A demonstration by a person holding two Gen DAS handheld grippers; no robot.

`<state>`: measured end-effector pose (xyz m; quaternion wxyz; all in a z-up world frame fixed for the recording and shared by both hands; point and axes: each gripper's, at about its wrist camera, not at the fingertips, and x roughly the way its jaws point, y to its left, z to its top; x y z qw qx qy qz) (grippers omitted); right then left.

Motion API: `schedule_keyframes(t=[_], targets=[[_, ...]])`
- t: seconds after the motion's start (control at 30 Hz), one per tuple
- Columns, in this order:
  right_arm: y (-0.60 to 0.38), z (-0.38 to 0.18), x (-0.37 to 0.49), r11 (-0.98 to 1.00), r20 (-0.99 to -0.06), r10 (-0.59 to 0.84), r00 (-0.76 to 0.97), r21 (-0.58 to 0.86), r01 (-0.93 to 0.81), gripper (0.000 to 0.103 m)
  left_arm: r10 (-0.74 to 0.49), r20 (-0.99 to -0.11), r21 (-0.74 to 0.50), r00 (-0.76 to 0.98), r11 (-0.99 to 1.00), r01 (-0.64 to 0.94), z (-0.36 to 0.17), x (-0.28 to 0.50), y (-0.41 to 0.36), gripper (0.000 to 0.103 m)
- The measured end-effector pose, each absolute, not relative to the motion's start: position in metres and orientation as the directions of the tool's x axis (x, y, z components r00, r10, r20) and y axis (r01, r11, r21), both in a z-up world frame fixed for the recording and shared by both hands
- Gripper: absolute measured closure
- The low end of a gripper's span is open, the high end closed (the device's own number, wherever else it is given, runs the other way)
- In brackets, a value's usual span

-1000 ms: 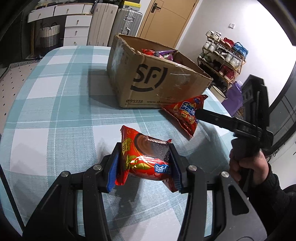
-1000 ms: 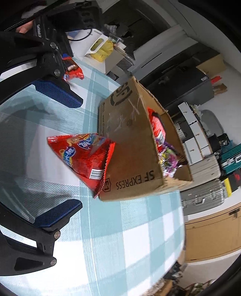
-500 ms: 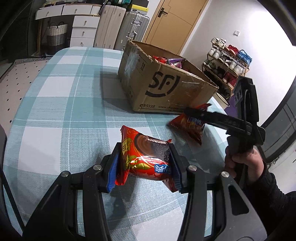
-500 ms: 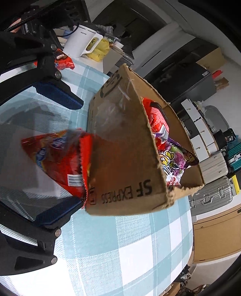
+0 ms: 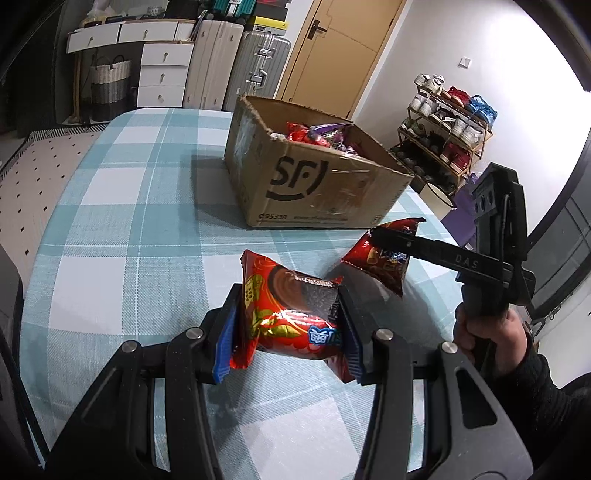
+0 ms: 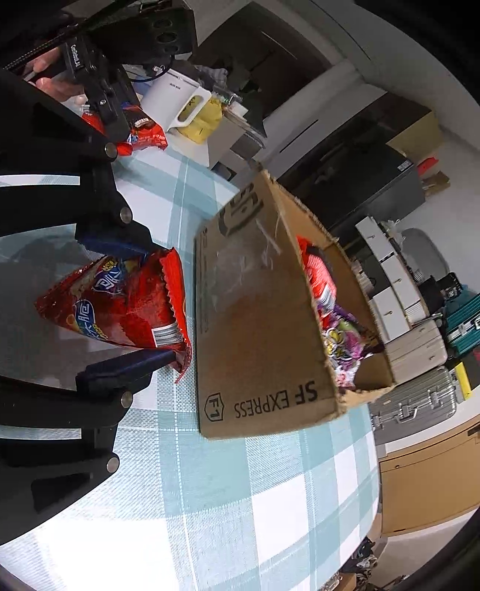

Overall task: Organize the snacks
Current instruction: 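Lift the cookie pack and red chip bag and carry both over the box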

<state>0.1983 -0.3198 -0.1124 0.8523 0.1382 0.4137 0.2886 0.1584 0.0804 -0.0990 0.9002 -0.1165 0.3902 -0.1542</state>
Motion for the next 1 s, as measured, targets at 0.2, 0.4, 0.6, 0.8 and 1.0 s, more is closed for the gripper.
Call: schedule_keyframes(t=[0.2, 0.4, 0.6, 0.8, 1.0], targets=[[-0.331, -0.093, 0.17, 0.778, -0.582, 0.629, 0.516, 0.479, -0.407, 0.057, -0.362, -0.661, -0.311, 0.658, 0.929, 0.198, -0.086, 0.146, 0.07, 0.058], [-0.345, -0.068, 0.146, 0.768, -0.542, 0.64, 0.545, 0.47, -0.435, 0.057, -0.356, -0.651, -0.292, 0.67, 0.933, 0.212, -0.07, 0.14, 0.059, 0.058], [-0.365, -0.04, 0.126, 0.762, -0.498, 0.647, 0.578, 0.462, -0.455, 0.057, -0.355, -0.641, -0.271, 0.68, 0.934, 0.232, -0.053, 0.139, 0.047, 0.058], [-0.376, -0.012, 0.113, 0.76, -0.466, 0.649, 0.601, 0.438, -0.481, 0.057, -0.356, -0.632, -0.256, 0.689, 0.934, 0.249, -0.035, 0.144, 0.038, 0.058], [-0.381, 0.009, 0.106, 0.758, -0.447, 0.651, 0.613, 0.416, -0.502, 0.057, -0.367, -0.623, -0.249, 0.691, 0.93, 0.27, -0.018, 0.151, 0.03, 0.058]])
